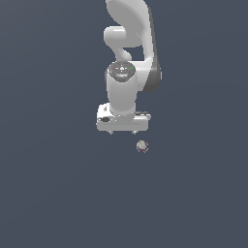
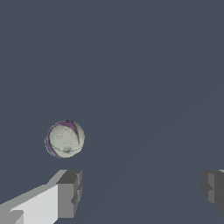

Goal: Pick up the object and move it to a goal position.

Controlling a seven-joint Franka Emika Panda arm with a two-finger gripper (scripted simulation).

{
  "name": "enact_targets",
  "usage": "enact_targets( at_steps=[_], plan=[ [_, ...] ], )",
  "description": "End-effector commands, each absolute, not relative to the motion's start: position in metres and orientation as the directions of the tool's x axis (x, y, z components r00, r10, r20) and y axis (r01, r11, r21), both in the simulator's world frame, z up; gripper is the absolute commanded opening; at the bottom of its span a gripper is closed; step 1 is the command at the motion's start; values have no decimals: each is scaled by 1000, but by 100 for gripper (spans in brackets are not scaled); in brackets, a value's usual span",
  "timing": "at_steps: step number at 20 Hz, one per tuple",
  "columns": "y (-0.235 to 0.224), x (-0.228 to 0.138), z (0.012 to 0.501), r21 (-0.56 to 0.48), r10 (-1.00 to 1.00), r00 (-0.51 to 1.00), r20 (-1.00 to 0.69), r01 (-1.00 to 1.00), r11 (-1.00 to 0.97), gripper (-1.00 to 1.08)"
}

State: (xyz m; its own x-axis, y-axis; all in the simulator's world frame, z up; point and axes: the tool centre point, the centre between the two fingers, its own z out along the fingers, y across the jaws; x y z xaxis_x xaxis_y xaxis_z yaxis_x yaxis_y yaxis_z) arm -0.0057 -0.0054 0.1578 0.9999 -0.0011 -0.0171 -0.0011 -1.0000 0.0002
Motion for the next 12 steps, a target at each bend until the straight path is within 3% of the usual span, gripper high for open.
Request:
enact_targets(
  at_steps=[1, 12],
  plan=[
    [-5, -6, 158, 0, -1, 1000, -17, -1, -1000, 100],
    [5, -7, 152, 8, 34, 998, -46, 34, -999, 100]
  ],
)
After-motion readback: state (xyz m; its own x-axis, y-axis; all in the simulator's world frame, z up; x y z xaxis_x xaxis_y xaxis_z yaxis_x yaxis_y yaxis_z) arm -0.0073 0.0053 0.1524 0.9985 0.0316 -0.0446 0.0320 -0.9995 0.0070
